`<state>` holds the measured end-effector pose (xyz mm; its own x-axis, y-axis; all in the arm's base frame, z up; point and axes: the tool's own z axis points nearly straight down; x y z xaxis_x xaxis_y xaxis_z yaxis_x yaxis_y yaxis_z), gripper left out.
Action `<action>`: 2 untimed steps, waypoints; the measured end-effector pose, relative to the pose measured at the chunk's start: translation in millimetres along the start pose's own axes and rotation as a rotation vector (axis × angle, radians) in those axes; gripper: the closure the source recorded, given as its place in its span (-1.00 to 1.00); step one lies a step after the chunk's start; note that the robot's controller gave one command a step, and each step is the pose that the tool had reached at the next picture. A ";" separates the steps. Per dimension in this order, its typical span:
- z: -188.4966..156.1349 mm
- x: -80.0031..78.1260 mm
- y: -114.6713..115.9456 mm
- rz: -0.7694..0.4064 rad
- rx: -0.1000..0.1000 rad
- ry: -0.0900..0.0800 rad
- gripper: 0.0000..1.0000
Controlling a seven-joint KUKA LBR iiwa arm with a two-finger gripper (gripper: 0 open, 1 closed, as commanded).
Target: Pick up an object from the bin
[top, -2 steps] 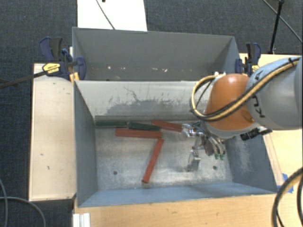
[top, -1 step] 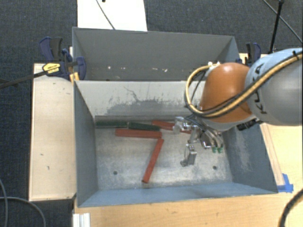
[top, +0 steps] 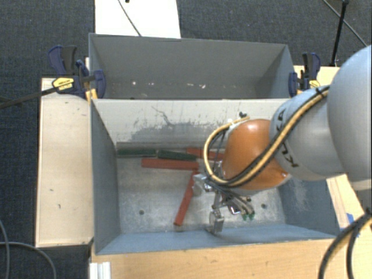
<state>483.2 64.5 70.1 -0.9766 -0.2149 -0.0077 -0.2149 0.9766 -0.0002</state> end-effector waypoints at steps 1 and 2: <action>-78.5 -23.5 7.7 -0.112 0.000 -0.002 -1.00; -27.8 -24.8 39.1 -0.363 -0.003 0.009 -1.00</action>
Offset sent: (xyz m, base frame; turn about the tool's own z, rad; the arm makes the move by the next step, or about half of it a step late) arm 0.0178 0.0116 0.0747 -0.1119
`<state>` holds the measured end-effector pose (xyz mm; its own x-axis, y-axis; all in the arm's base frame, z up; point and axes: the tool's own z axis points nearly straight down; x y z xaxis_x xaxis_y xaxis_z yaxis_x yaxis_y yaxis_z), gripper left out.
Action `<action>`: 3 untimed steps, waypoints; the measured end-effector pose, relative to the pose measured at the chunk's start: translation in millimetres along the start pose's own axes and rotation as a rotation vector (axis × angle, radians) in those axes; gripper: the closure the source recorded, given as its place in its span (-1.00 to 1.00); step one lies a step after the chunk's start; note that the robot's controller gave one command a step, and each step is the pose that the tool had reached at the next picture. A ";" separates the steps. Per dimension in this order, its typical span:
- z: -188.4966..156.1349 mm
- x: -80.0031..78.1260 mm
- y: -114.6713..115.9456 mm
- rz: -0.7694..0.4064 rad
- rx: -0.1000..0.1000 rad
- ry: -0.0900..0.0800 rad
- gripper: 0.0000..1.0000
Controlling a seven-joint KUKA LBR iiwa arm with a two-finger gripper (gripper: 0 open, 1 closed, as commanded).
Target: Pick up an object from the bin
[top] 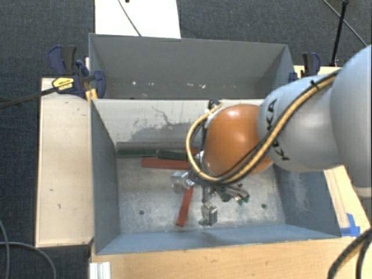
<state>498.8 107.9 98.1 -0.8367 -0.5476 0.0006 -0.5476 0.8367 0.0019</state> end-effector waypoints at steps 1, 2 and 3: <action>28.2 -62.5 -35.9 0.109 0.002 -0.006 -1.00; 27.0 -31.5 -79.7 -0.002 0.002 -0.002 -1.00; 26.4 -33.5 -78.6 -0.001 0.003 -0.008 1.00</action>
Offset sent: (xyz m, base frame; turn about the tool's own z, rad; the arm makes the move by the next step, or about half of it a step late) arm 0.0699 0.0035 -0.0281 0.1095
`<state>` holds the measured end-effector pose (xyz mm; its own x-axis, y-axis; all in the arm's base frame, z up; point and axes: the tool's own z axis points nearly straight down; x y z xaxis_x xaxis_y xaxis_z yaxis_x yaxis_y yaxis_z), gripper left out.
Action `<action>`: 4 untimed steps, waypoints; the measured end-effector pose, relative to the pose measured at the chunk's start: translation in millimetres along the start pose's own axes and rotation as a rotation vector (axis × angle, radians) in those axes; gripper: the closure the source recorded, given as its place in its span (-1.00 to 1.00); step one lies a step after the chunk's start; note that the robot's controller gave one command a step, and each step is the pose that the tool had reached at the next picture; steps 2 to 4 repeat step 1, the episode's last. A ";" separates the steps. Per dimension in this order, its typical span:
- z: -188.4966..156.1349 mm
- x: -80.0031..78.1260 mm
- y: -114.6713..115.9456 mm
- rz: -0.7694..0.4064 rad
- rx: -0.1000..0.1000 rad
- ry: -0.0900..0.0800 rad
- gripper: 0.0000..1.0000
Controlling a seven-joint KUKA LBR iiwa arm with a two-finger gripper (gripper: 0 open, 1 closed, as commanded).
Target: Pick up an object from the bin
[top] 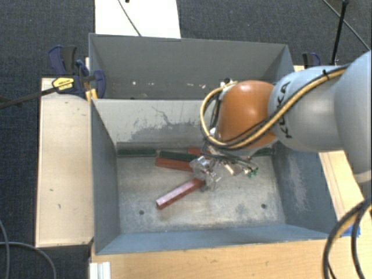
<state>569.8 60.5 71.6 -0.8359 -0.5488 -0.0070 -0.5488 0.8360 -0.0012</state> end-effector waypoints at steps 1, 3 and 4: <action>-133.4 -23.4 -2.9 -0.049 0.004 -0.004 1.00; -133.4 -23.4 -2.9 -0.049 0.004 -0.004 1.00; -133.4 -23.4 -2.9 -0.049 0.004 -0.004 1.00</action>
Offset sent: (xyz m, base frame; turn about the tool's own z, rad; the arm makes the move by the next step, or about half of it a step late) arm 0.0173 0.0093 0.1280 -0.0520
